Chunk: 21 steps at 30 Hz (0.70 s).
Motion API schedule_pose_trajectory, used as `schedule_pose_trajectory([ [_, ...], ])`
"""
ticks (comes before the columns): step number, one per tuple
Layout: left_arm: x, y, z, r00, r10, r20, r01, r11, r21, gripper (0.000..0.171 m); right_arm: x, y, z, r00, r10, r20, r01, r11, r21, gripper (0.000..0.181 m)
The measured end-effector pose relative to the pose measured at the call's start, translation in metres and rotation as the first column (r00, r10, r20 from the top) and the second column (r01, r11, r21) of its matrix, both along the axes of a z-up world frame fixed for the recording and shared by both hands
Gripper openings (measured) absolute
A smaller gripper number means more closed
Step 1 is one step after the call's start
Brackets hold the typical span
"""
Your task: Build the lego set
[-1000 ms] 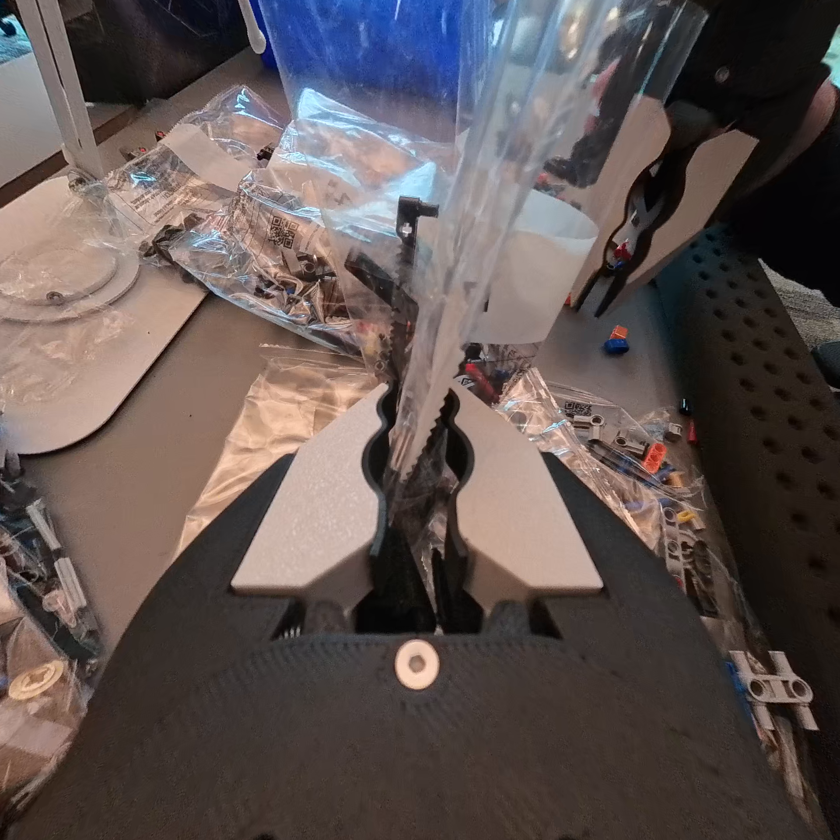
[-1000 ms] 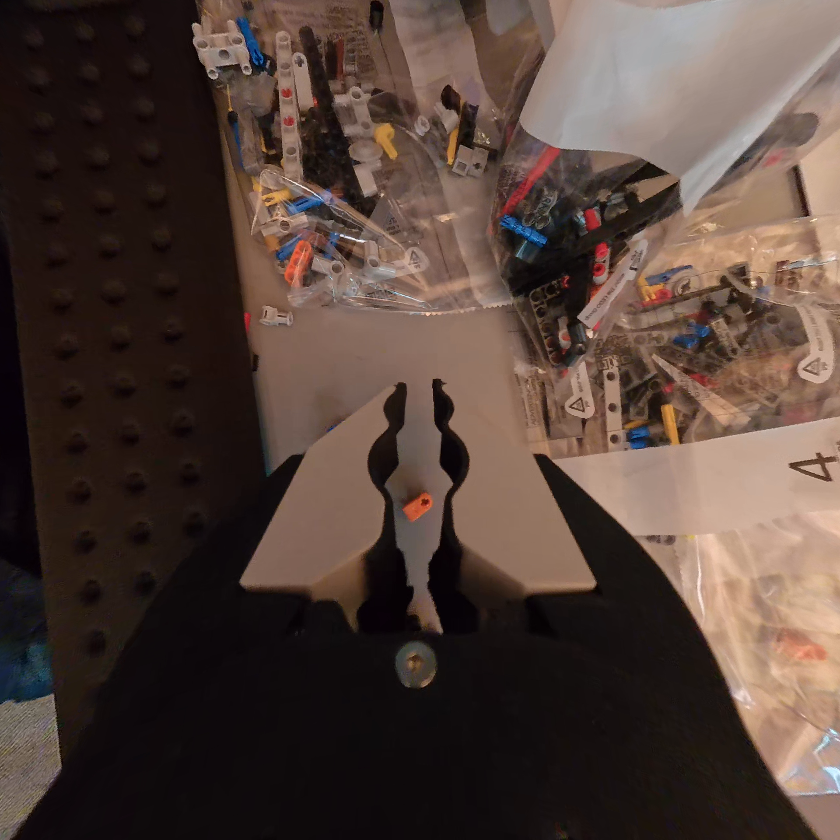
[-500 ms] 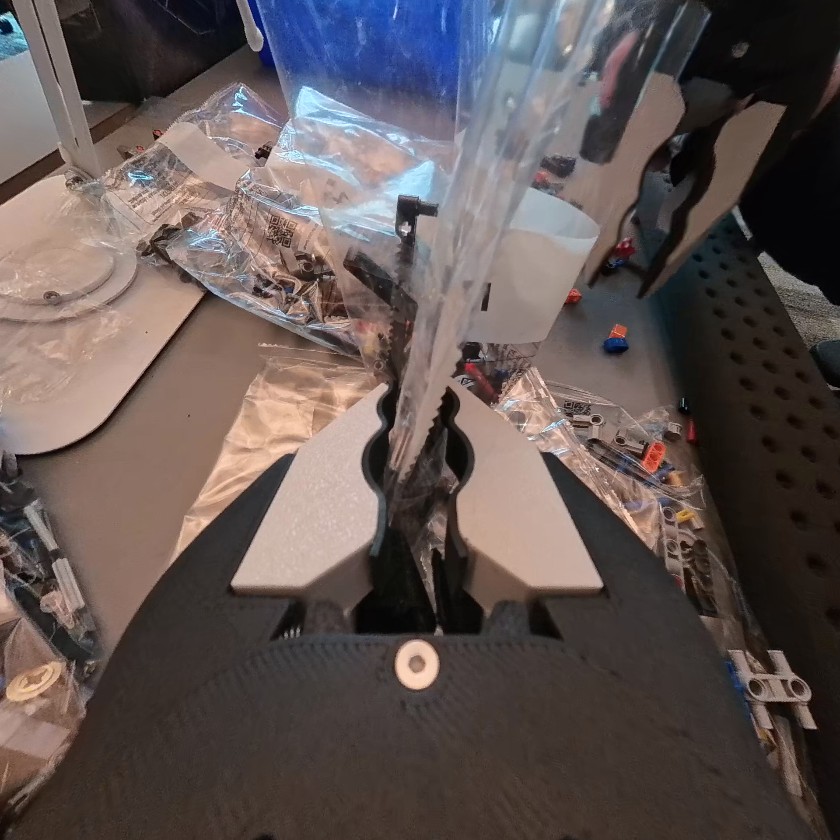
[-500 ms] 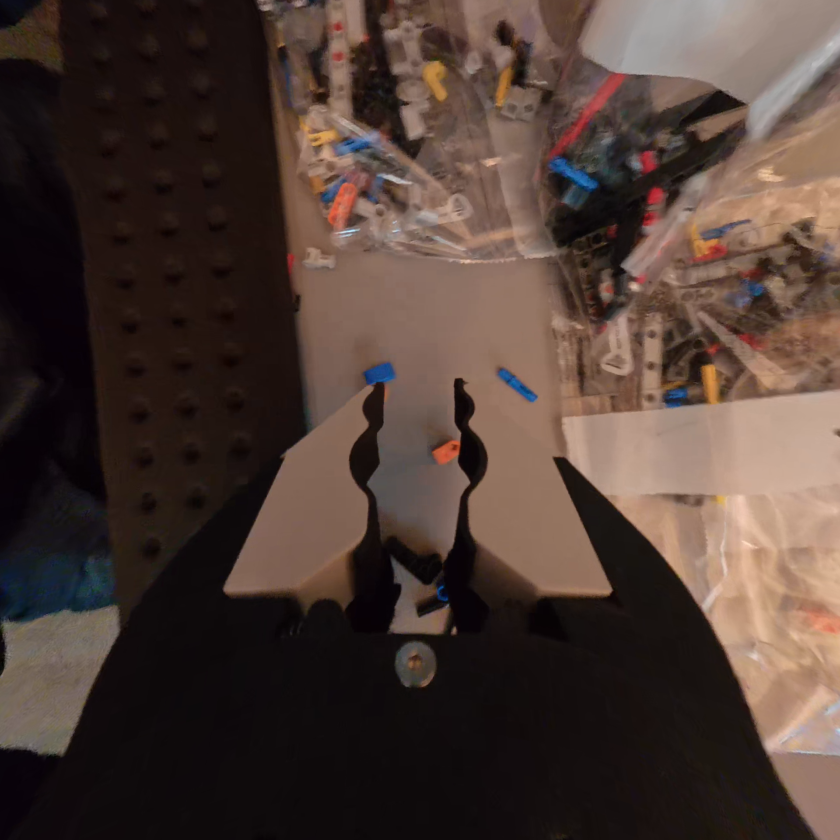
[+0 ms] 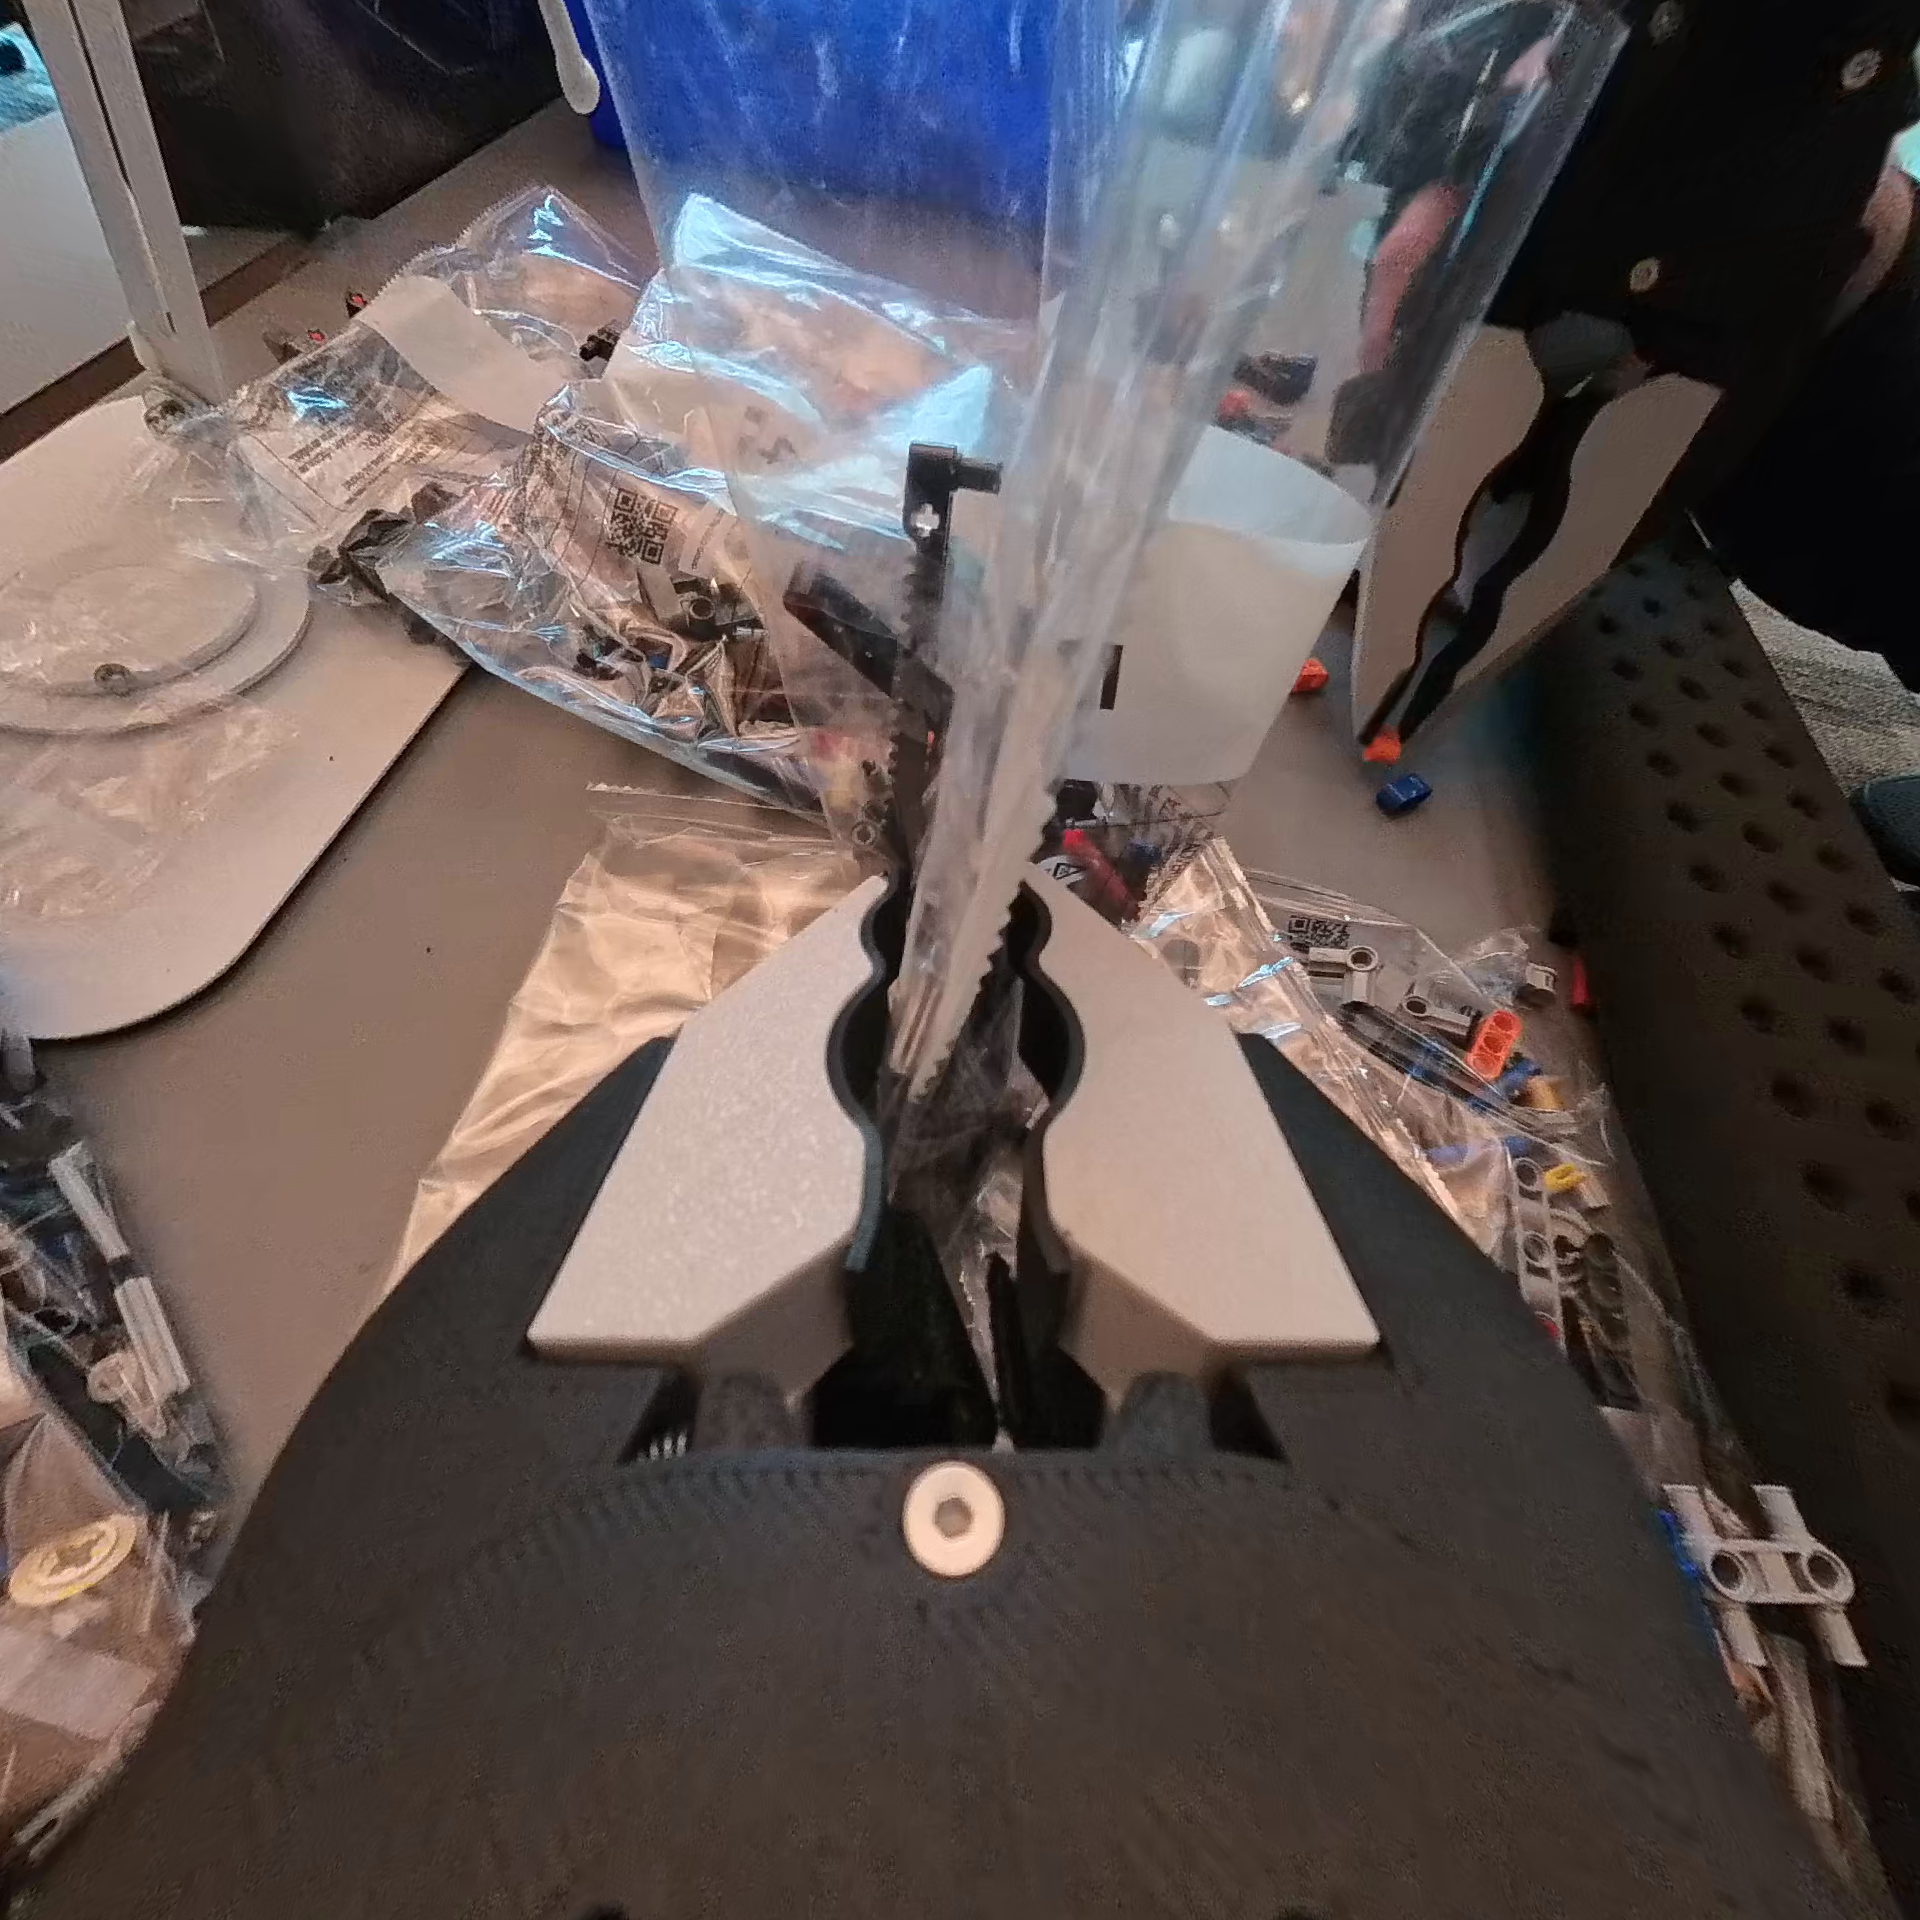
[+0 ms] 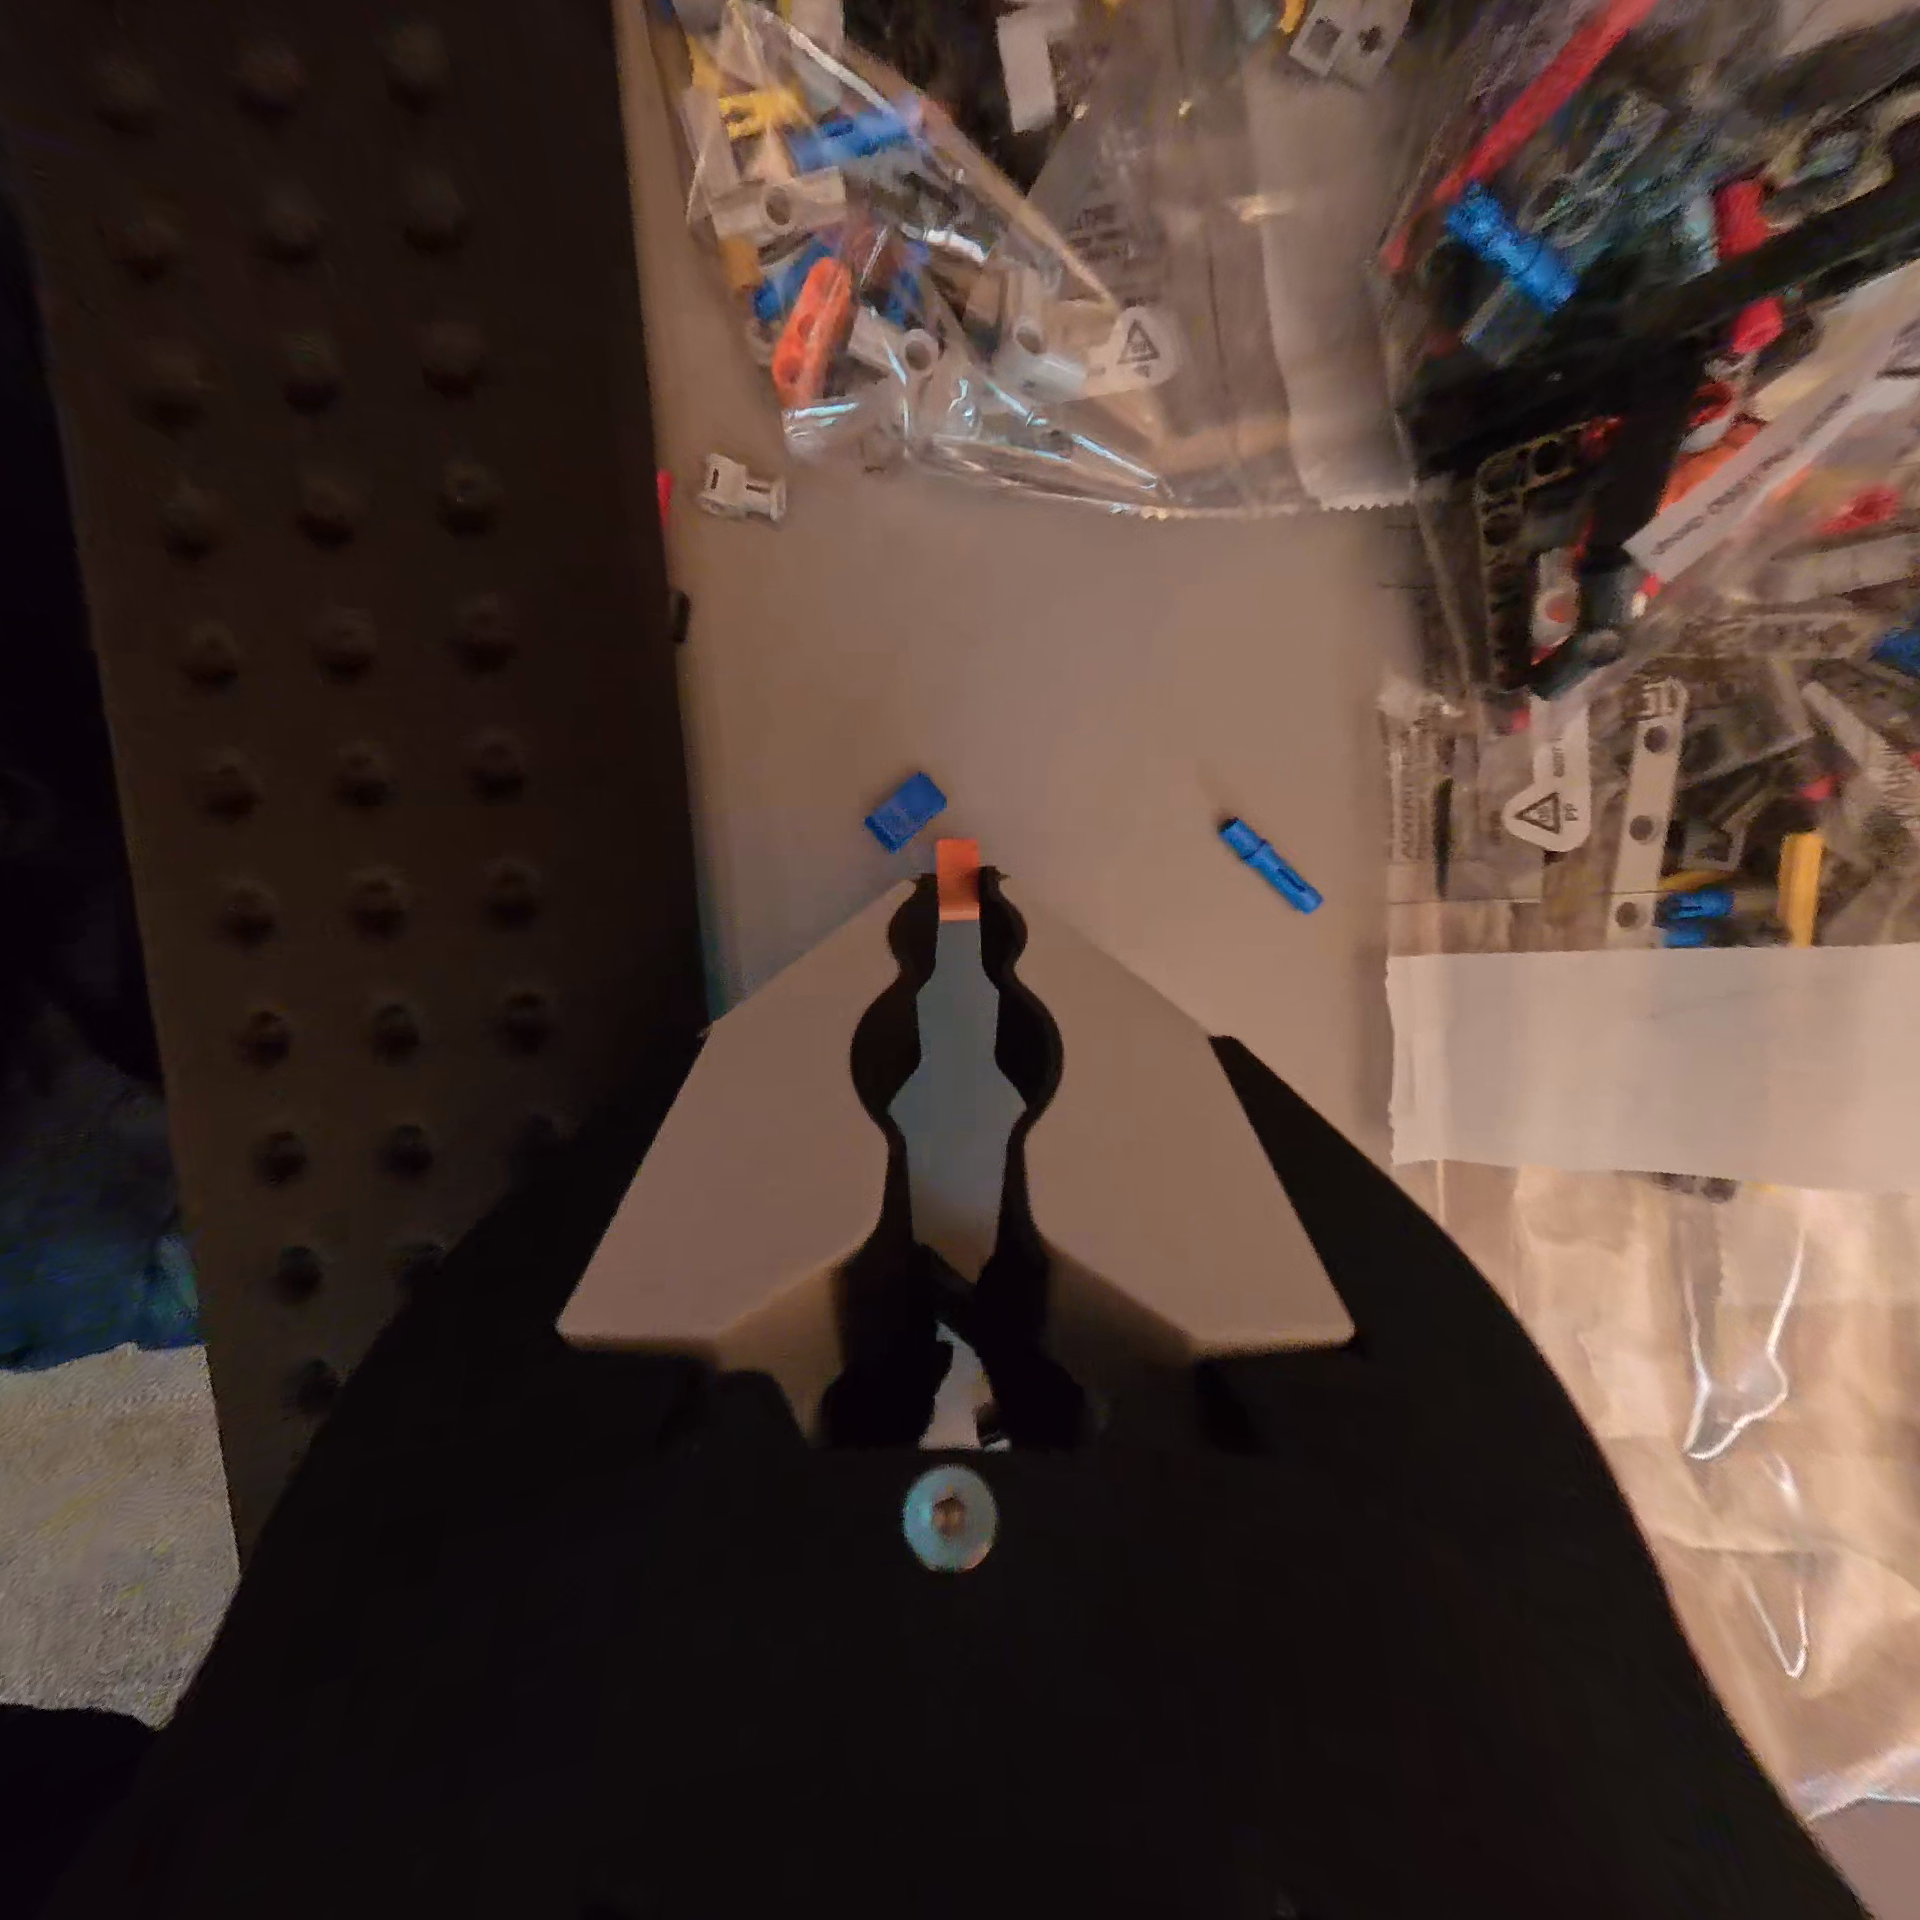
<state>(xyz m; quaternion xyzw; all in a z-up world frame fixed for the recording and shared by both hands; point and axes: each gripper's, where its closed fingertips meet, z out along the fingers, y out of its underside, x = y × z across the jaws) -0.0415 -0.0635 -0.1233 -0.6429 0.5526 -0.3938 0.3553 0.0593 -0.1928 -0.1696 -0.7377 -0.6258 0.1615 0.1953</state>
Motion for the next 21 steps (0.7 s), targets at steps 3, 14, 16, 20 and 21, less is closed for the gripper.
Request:
schedule_pose_trajectory([
  [3,0.000,0.000,0.000,1.000,0.000,0.001,0.000,1.000,0.002,0.018,-0.005,0.007,0.014,0.999,-0.008,-0.054,0.010,0.999,0.035,0.005],
  [14,0.001,-0.003,0.006,1.000,-0.012,0.017,0.012,1.000,0.013,0.016,-0.062,0.086,0.133,0.946,-0.058,-0.320,0.152,0.949,0.275,0.005],
  [16,0.001,-0.003,0.007,1.000,-0.015,0.019,0.015,1.000,0.021,0.016,-0.076,0.088,0.148,0.936,-0.008,-0.353,0.115,0.952,0.283,0.005],
  [20,0.002,-0.006,0.009,0.999,-0.026,0.023,0.025,0.999,0.029,0.014,-0.080,0.107,0.194,0.896,-0.014,-0.444,0.210,0.894,0.395,0.005],
  [21,0.002,-0.006,0.010,0.999,-0.029,0.024,0.028,0.999,0.031,0.013,-0.078,0.111,0.206,0.874,-0.023,-0.486,0.242,0.887,0.394,0.005],
])
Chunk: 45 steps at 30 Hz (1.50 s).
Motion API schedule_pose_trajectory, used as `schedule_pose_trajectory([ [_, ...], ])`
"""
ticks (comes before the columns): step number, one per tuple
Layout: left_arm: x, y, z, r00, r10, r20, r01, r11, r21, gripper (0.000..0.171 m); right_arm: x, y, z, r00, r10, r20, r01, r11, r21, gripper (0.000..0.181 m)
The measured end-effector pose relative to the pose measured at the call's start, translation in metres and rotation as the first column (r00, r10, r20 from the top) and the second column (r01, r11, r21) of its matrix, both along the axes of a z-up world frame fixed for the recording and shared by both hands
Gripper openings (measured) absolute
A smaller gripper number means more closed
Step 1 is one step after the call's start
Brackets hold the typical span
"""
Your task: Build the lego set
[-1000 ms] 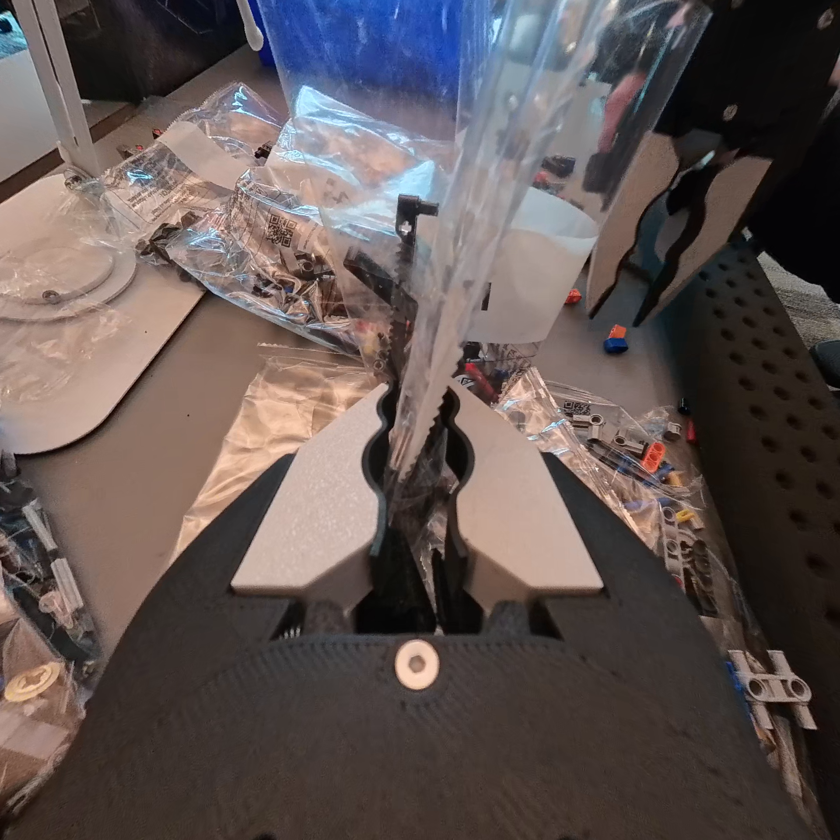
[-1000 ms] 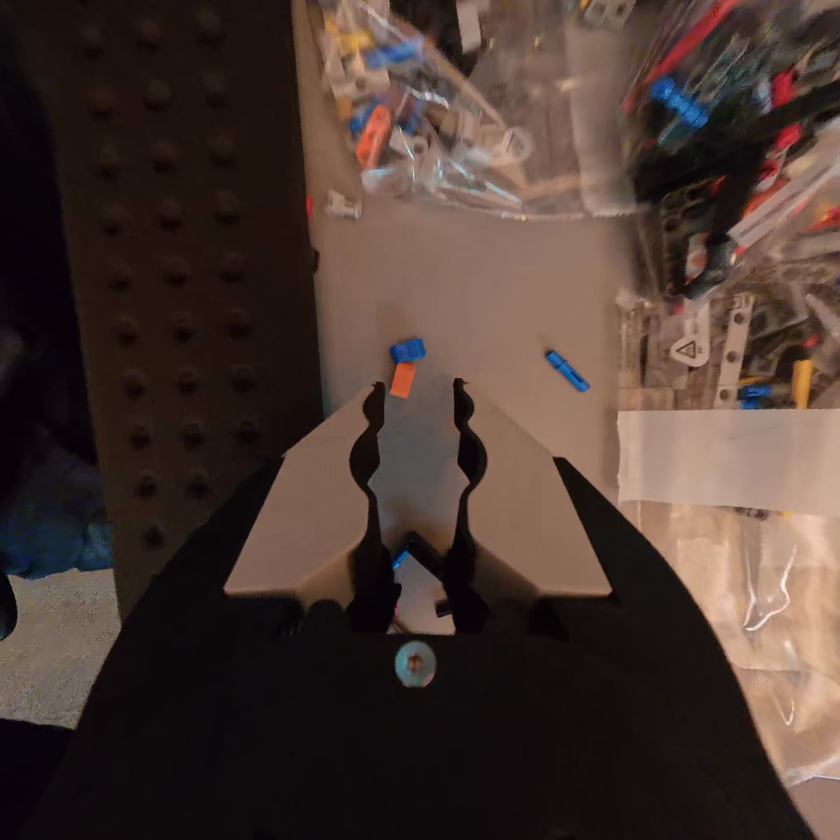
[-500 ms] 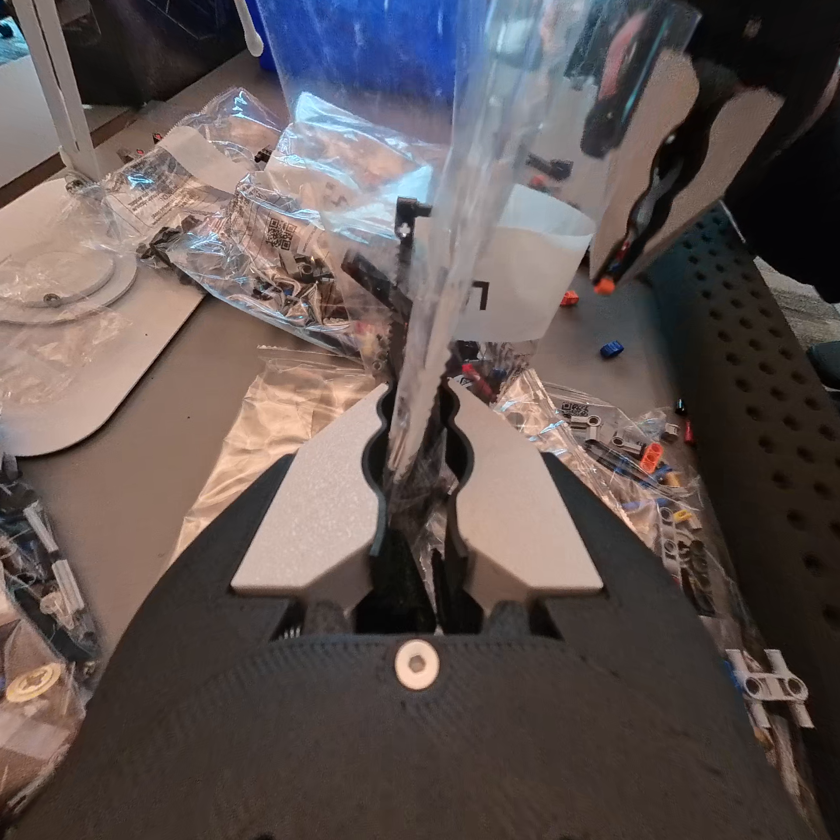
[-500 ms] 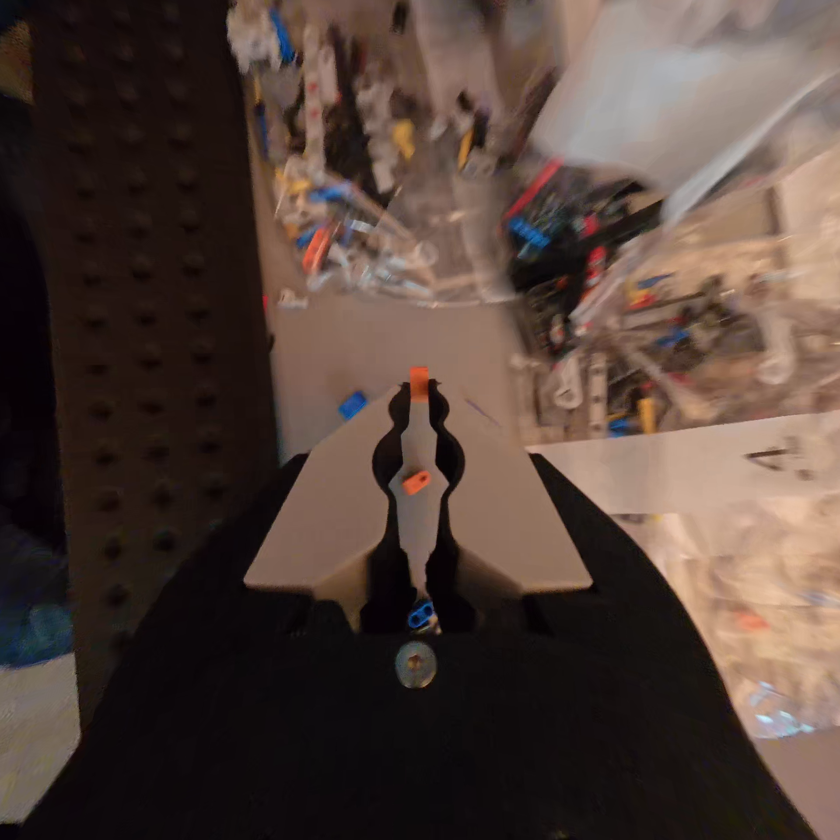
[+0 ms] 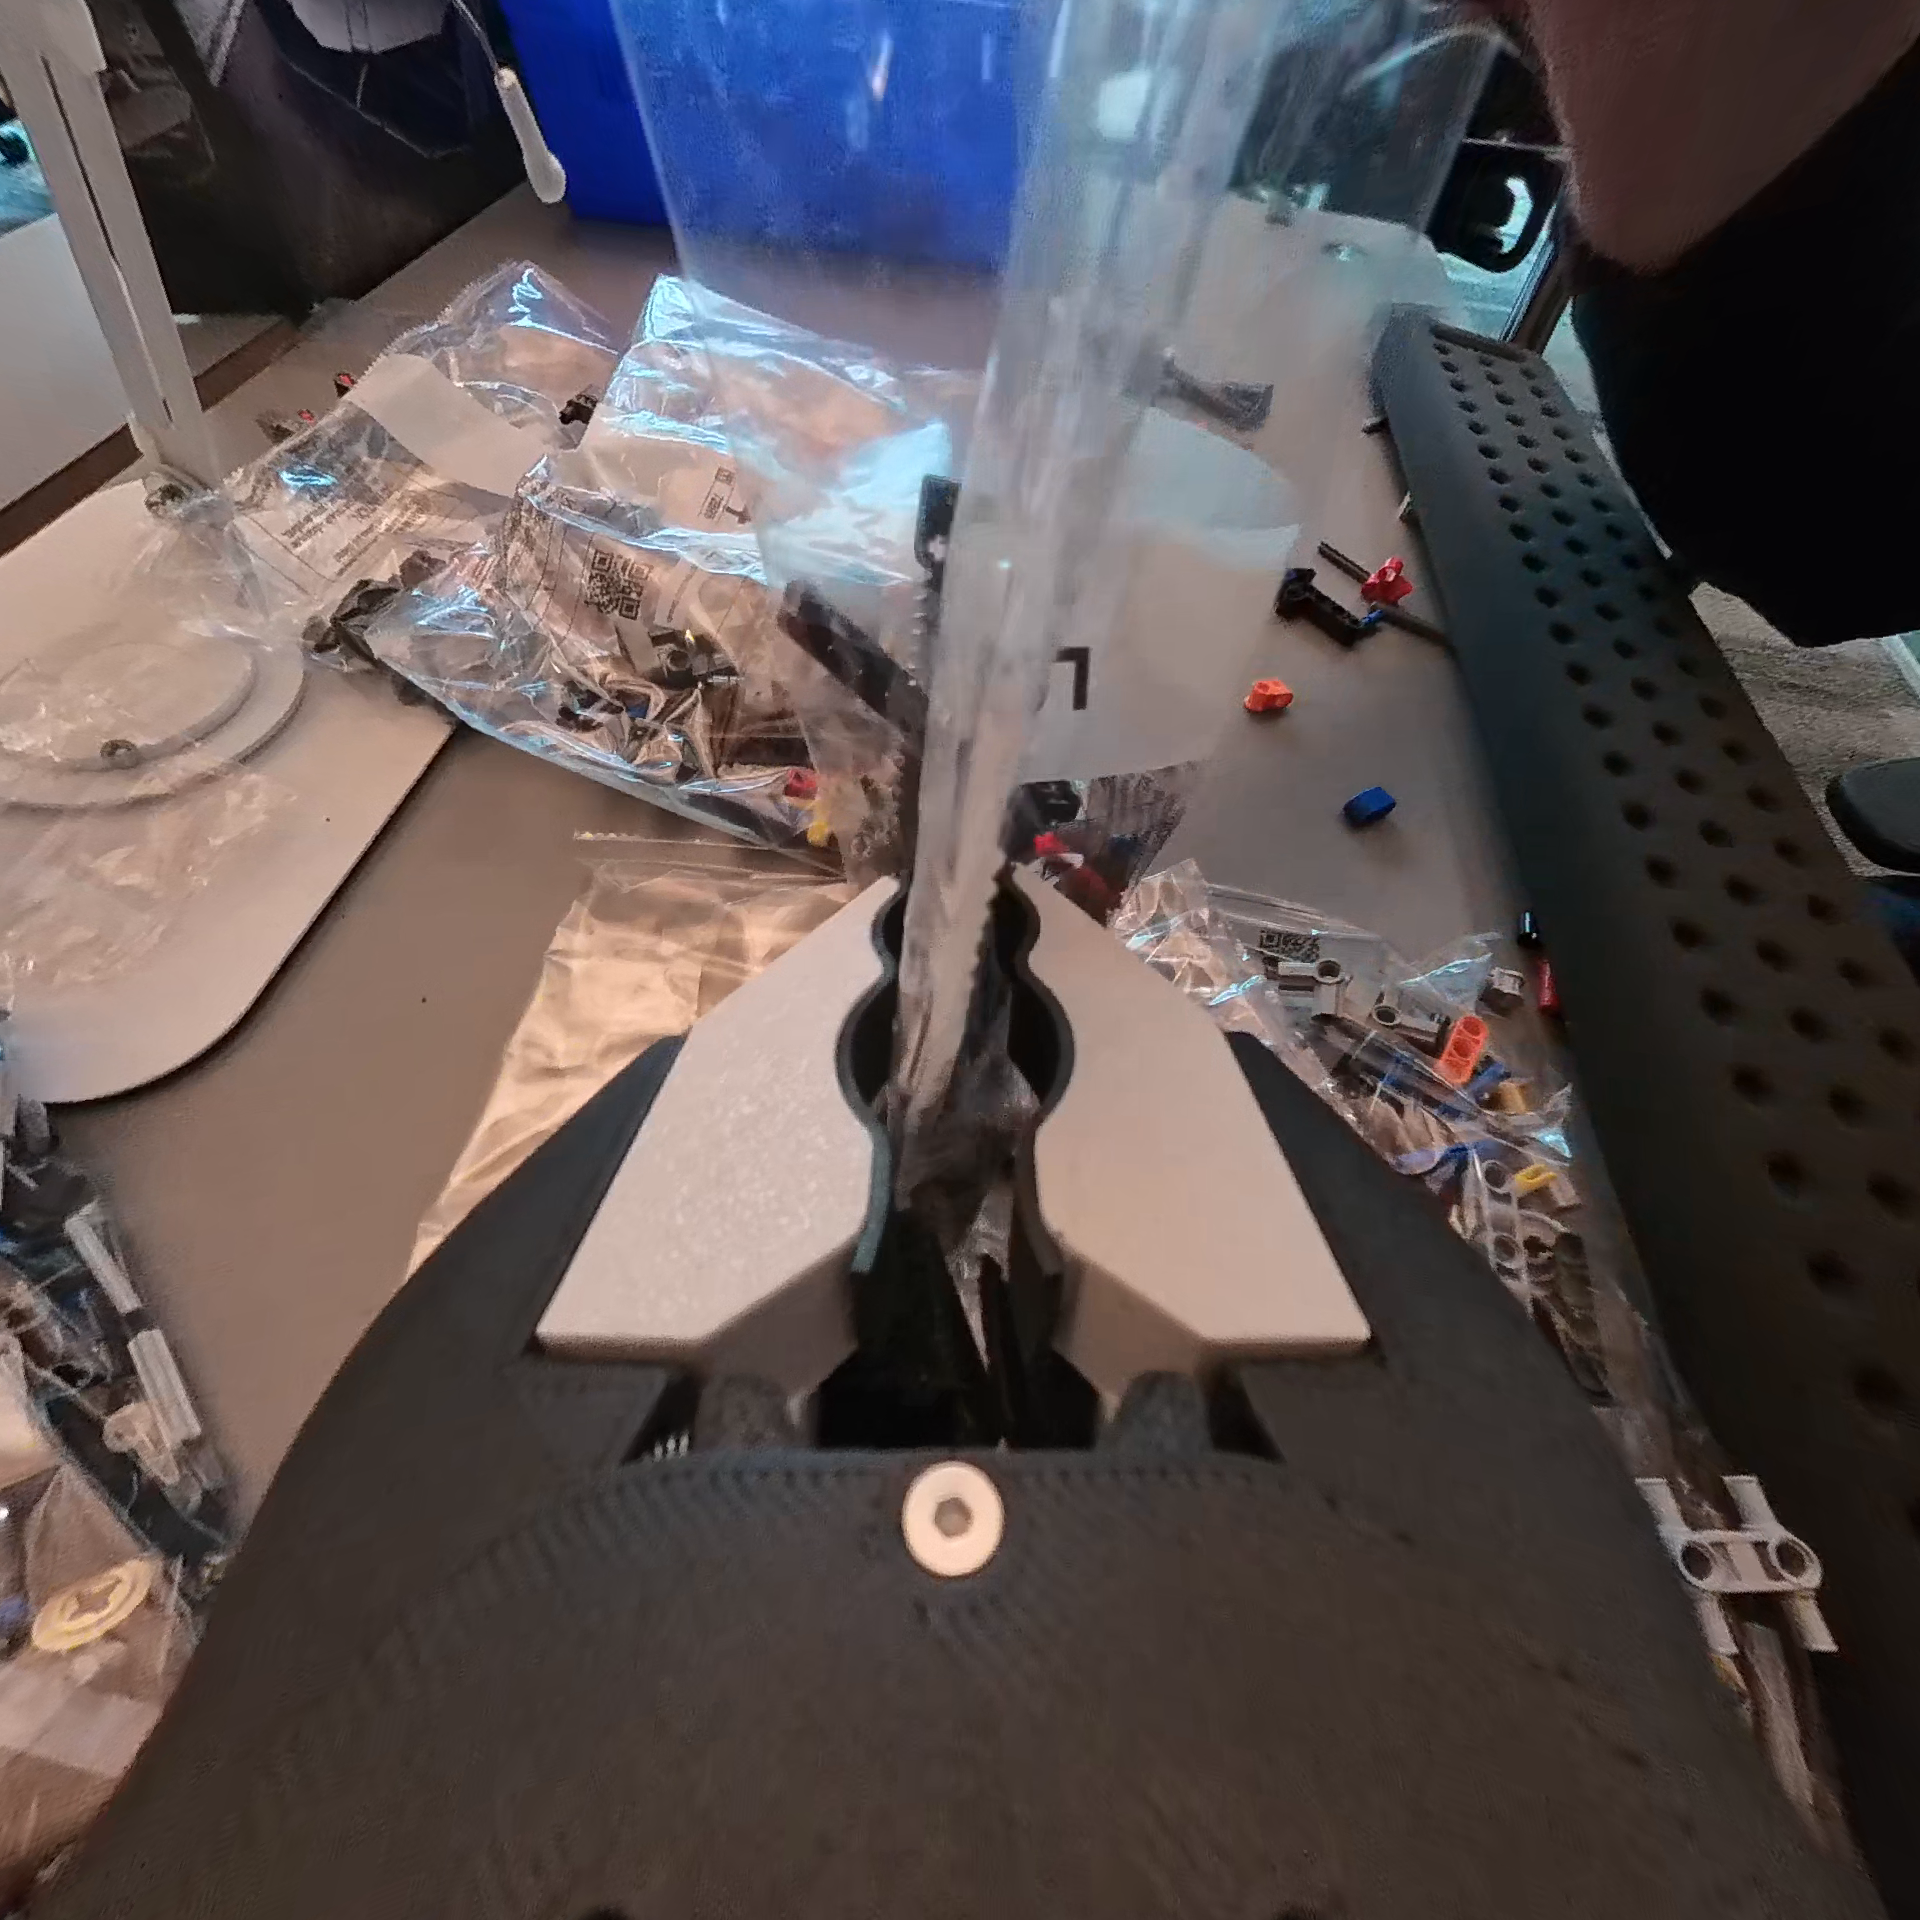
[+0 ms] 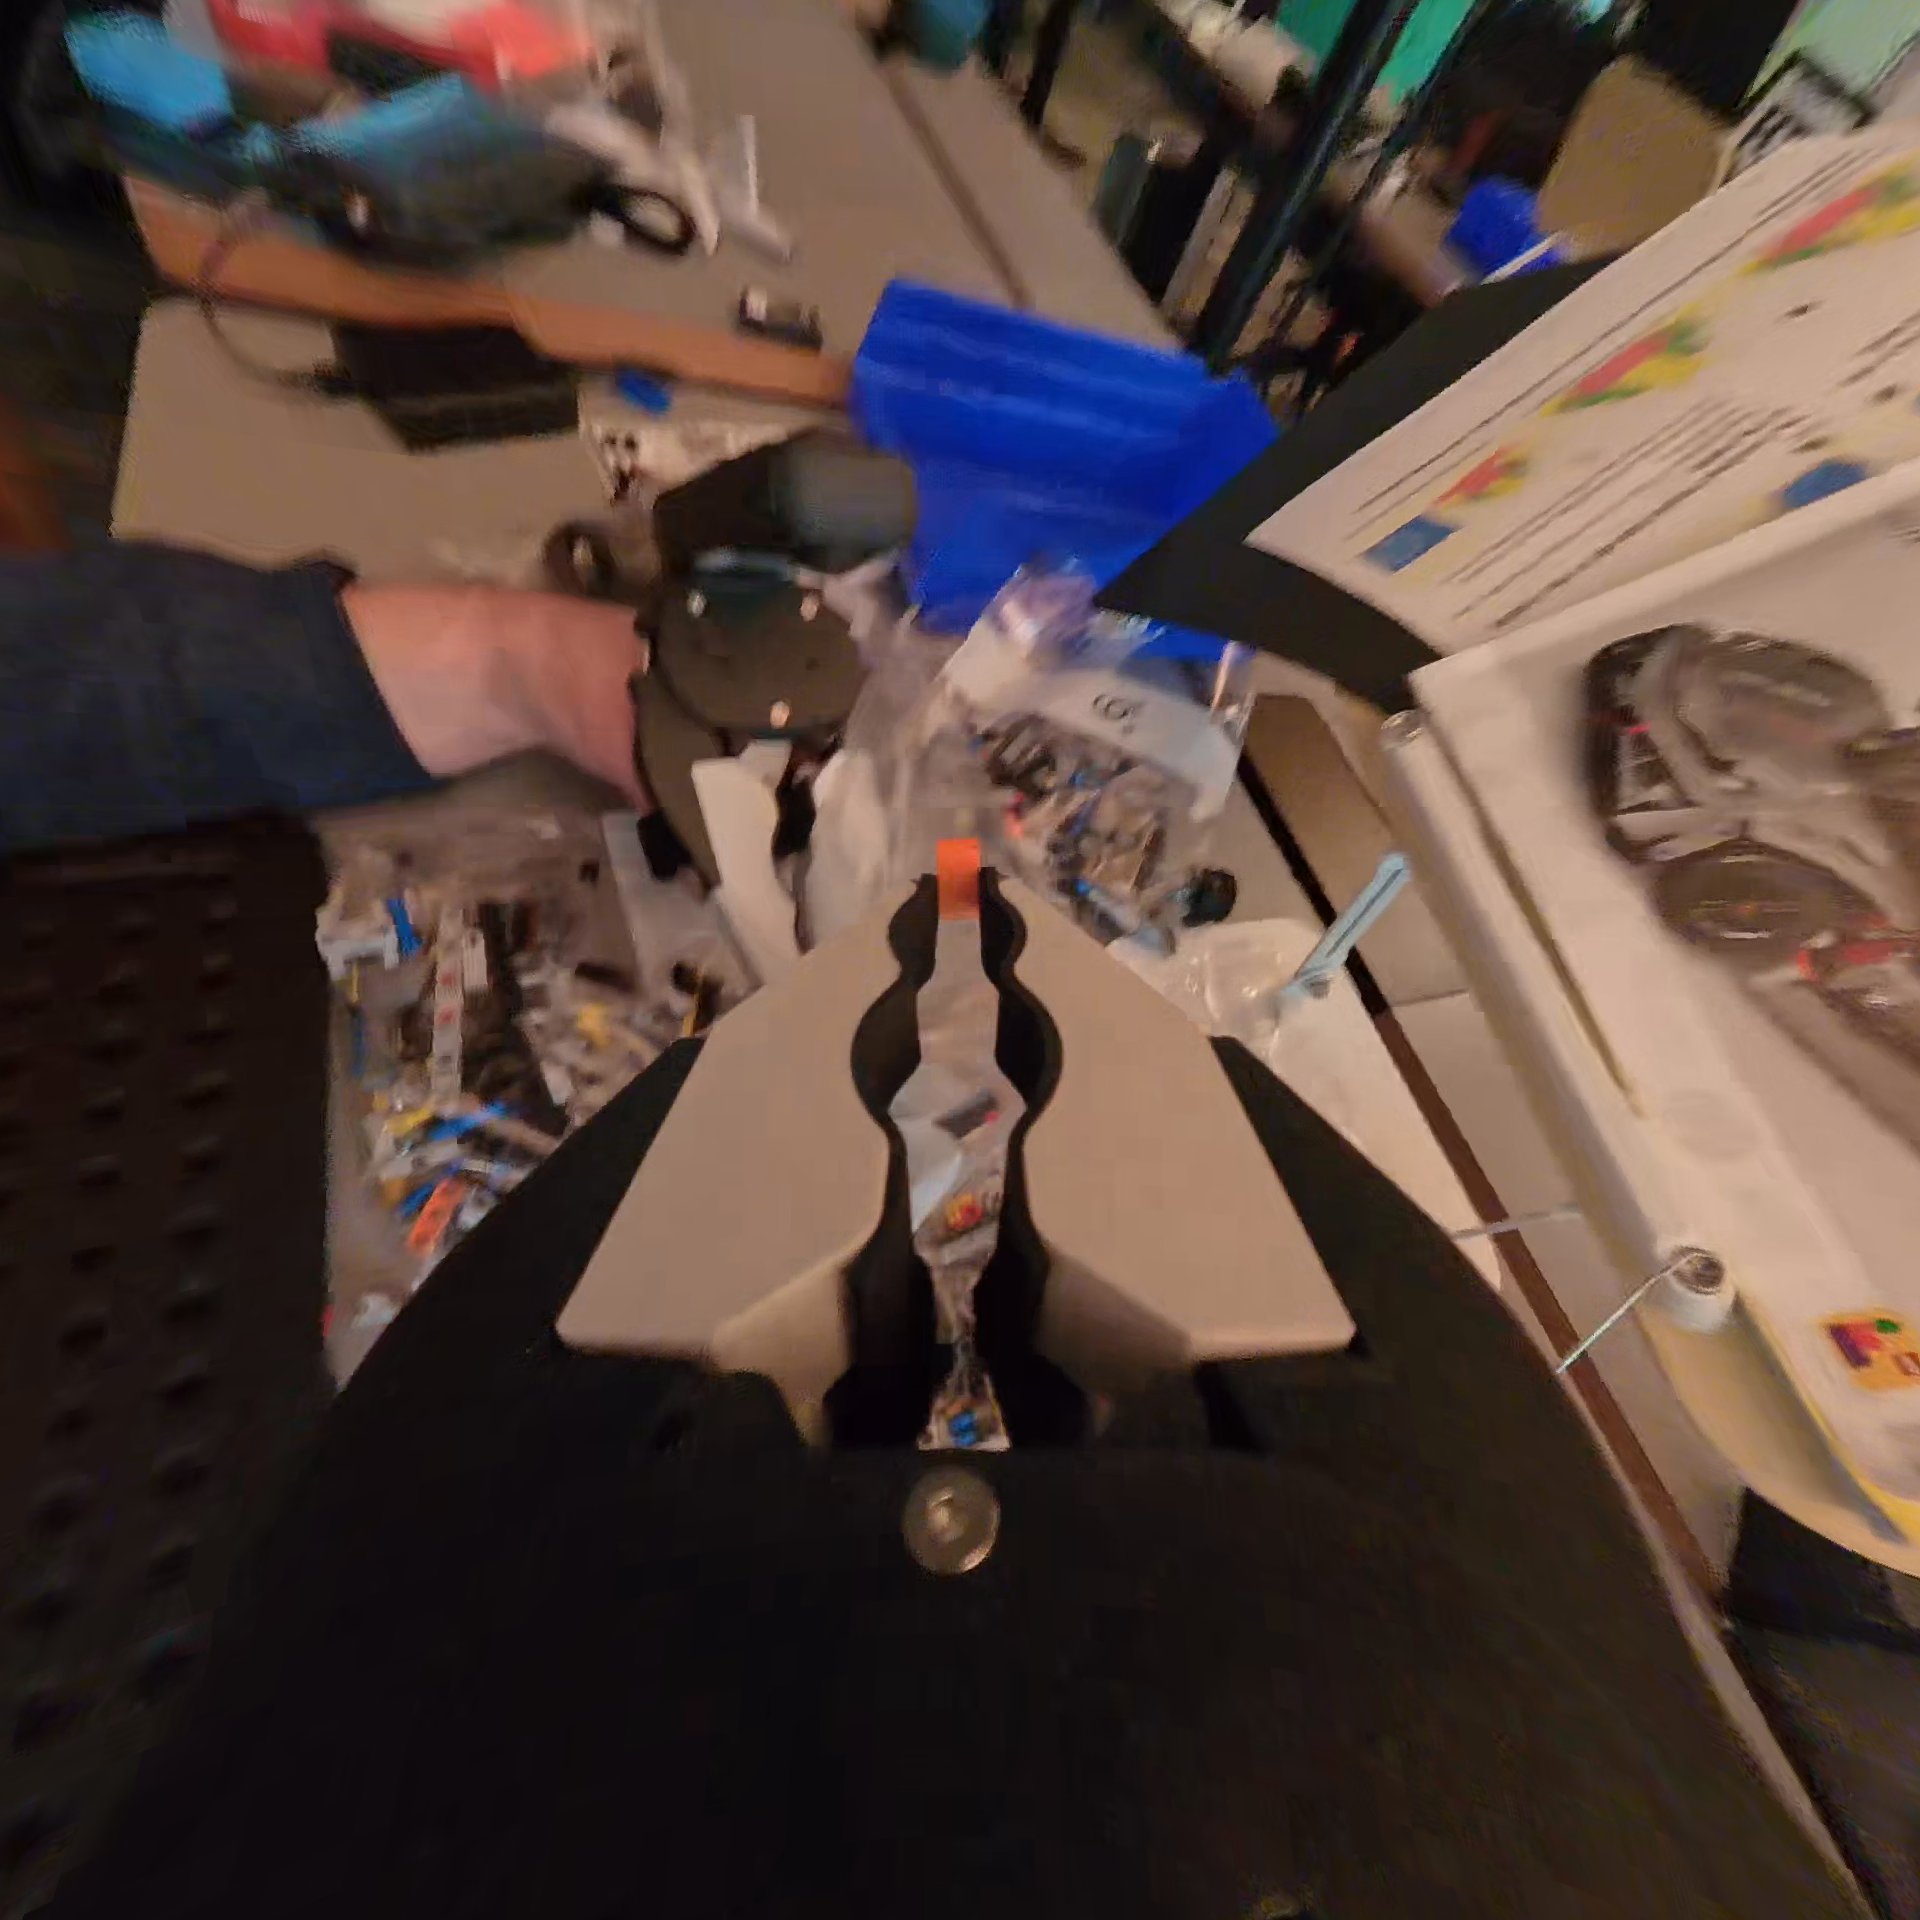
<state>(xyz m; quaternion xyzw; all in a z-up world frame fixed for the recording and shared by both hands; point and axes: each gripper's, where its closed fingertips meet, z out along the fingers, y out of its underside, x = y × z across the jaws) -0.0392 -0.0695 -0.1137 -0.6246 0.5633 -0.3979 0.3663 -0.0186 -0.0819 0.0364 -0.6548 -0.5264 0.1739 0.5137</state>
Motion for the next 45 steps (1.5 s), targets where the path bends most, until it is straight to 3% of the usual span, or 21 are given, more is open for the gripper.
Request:
schedule_pose_trajectory([
  [4,0.001,-0.003,0.001,1.000,-0.014,0.006,0.014,1.000,0.008,0.013,0.012,0.014,0.013,0.998,-0.050,-0.034,0.049,0.998,-0.039,0.005],
  [8,0.001,-0.003,0.002,1.000,-0.016,0.012,0.016,1.000,0.007,0.013,0.024,0.016,0.006,0.997,-0.078,0.024,0.079,0.996,-0.034,0.005],
  [14,0.002,-0.006,0.003,0.999,-0.035,0.027,0.035,0.999,0.014,0.011,0.015,0.014,-0.032,0.990,-0.034,0.139,0.056,0.986,-0.159,0.005],
  [19,0.001,-0.006,0.003,0.999,-0.037,0.032,0.037,0.999,0.017,0.008,0.013,0.014,-0.044,0.983,-0.010,0.181,0.049,0.976,-0.210,0.000],
  [23,0.001,-0.005,0.003,0.999,-0.035,0.032,0.035,0.999,0.011,0.008,0.022,0.015,-0.046,0.977,-0.020,0.214,0.063,0.978,-0.198,0.000],
  [29,-0.001,-0.004,0.004,0.999,-0.032,0.035,0.031,0.999,0.017,0.009,0.037,0.005,-0.029,0.989,-0.036,0.144,0.062,0.981,-0.185,0.010],
  [33,-0.003,-0.001,0.009,0.998,-0.014,0.057,0.013,0.999,0.033,0.008,0.056,-0.003,-0.040,0.985,-0.046,0.169,0.081,0.975,-0.209,0.016],
  [37,-0.004,0.002,0.013,0.998,0.004,0.066,-0.009,0.997,0.071,0.006,0.072,-0.024,-0.068,0.972,-0.001,0.236,0.070,0.955,-0.288,0.019],
  [40,-0.006,0.003,0.017,0.997,0.009,0.083,-0.015,0.997,0.070,0.006,0.082,-0.041,-0.105,0.947,0.045,0.319,0.080,0.927,-0.367,0.029],
  [45,-0.005,0.004,0.019,0.995,0.013,0.096,-0.021,0.996,0.086,0.006,0.088,-0.052,-0.172,0.879,0.137,0.457,0.072,0.909,-0.411,0.030],
])
